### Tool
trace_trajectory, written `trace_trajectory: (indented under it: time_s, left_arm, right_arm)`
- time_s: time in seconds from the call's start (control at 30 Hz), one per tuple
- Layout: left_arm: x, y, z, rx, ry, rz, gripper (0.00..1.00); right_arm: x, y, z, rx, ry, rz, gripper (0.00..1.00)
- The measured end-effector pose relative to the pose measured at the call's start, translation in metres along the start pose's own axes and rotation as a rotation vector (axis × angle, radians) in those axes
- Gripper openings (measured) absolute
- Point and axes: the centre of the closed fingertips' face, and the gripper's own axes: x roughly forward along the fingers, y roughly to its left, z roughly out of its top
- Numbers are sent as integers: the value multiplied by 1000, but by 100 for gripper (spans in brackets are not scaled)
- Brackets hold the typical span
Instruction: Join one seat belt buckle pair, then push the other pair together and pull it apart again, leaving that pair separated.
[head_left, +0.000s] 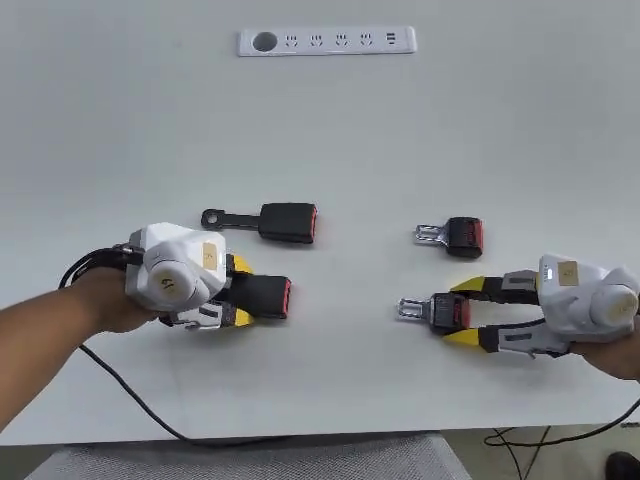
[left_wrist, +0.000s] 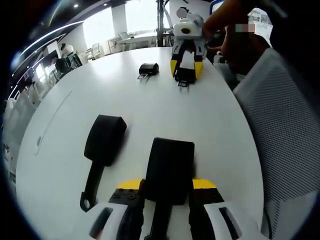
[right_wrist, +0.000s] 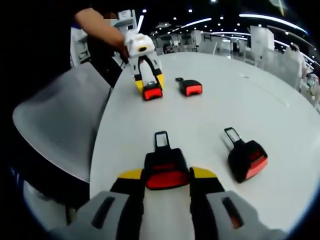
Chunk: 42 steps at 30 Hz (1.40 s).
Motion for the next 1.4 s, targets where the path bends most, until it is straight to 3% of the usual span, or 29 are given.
trace_trajectory:
  time_s: [0.57,1.17,1.4]
  left_arm:
    - [3,1,-1,-9,13,1,35]
    - [6,3,-2,-12,29,-1,35]
    - [7,4,-2,-1,36,-3,35]
  right_arm:
    - [49,1,30,-6,-82,22,35]
    - [100,8,76,-39,-123,57,35]
    - [111,10,85,-43,-120,61,35]
